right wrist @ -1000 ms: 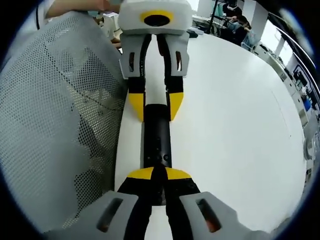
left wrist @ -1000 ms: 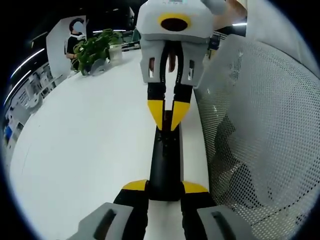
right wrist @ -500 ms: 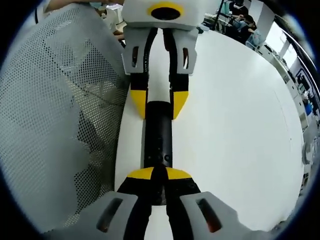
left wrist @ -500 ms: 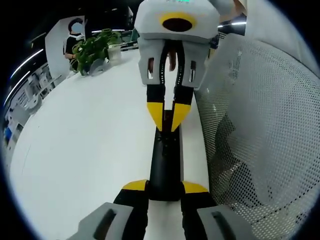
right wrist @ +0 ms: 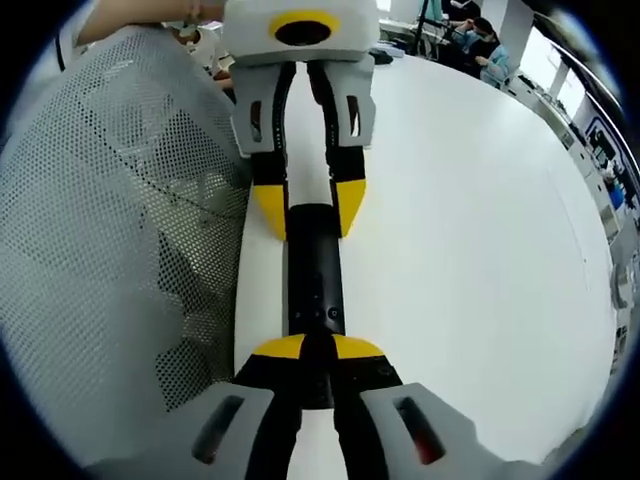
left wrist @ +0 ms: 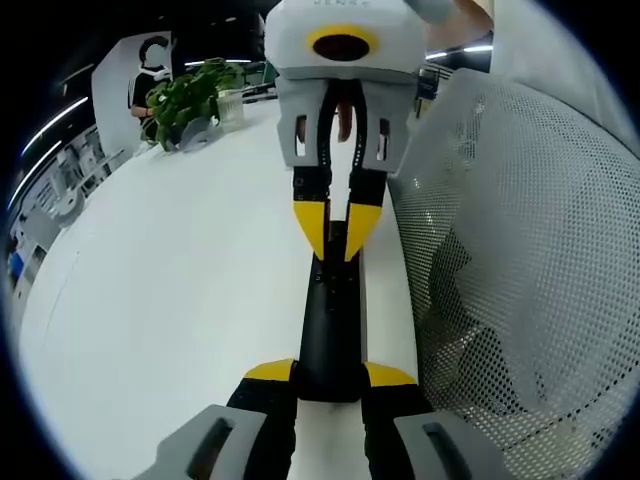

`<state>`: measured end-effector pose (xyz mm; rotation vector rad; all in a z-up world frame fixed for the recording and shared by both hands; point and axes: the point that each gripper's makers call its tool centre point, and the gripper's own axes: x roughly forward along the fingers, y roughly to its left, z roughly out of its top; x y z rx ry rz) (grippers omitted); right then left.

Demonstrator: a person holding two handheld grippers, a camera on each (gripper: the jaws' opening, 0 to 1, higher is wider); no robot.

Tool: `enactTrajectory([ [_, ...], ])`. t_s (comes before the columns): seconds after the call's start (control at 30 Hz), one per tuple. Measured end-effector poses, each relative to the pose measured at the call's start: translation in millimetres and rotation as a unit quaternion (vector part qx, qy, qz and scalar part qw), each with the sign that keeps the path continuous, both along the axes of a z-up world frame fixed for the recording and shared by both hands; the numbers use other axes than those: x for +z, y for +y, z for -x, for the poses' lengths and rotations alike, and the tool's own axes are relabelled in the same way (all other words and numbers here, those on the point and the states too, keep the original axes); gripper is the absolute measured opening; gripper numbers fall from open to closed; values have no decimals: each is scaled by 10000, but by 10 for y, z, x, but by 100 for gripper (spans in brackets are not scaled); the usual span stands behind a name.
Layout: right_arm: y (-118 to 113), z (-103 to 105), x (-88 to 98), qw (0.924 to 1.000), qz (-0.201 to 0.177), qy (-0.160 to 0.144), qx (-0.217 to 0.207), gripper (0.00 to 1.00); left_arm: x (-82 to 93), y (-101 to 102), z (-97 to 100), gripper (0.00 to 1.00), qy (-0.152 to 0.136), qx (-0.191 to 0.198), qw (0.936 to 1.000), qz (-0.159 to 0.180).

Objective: Press the specified remote control buttons in sequence, fully releasing each button before pressing the next.

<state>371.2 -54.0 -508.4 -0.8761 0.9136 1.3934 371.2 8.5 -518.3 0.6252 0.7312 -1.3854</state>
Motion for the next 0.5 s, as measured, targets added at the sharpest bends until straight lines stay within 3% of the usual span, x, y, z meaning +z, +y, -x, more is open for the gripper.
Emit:
enactTrajectory([
  [0.5, -40, 6, -10, 9999, 120, -35, 70, 10, 1, -3, 1, 24, -1, 5, 10000, 15],
])
